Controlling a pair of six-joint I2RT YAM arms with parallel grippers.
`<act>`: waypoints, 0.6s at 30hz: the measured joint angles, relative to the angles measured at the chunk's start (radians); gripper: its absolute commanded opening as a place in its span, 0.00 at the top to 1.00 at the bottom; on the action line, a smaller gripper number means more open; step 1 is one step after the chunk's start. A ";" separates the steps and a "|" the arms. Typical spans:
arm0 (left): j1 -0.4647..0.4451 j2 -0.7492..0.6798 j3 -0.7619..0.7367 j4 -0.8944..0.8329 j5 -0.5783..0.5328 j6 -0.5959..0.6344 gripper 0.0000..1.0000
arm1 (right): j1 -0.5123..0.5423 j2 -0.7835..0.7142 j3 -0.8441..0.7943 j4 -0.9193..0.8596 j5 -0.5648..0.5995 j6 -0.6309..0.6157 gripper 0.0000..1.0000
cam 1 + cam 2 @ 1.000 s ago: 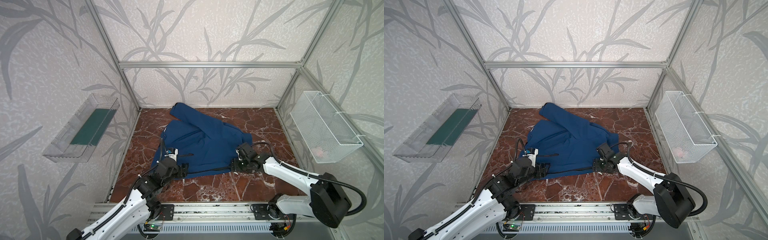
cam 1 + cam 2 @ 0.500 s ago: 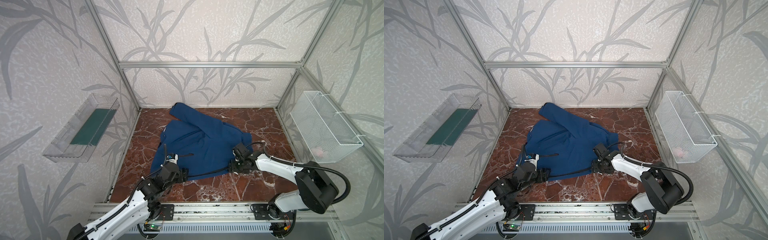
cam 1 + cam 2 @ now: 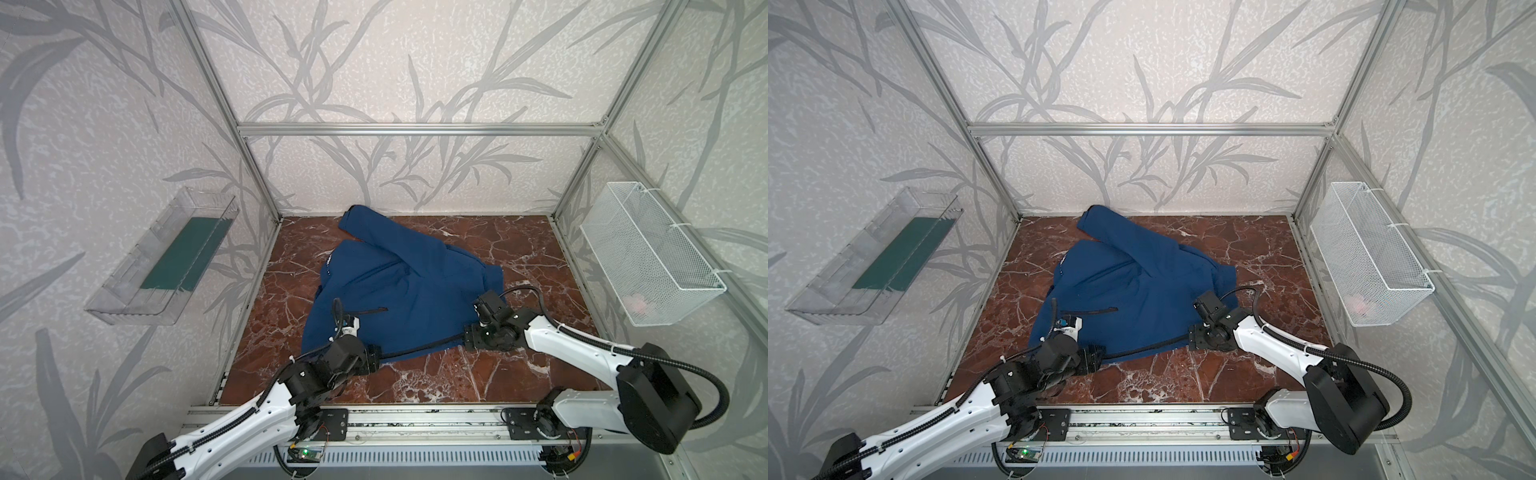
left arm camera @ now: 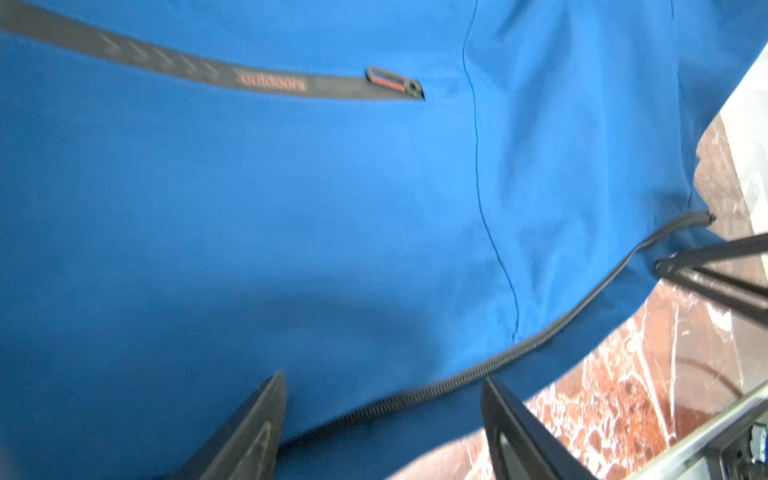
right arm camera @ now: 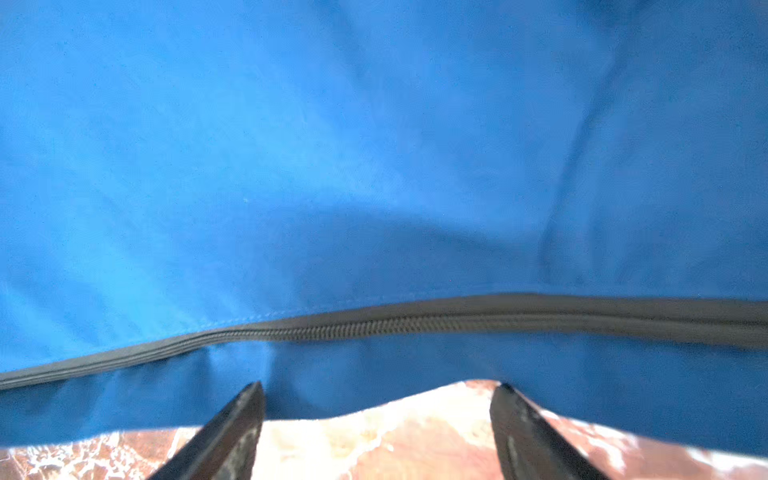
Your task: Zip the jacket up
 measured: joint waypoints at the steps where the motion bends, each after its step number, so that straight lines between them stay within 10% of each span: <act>1: -0.021 0.006 0.000 -0.003 -0.008 -0.016 0.21 | -0.006 -0.023 0.004 -0.002 0.008 -0.006 0.11; 18: -0.232 -0.061 -0.126 0.056 -0.077 -0.221 0.20 | -0.162 -0.234 0.016 0.003 0.118 -0.124 0.01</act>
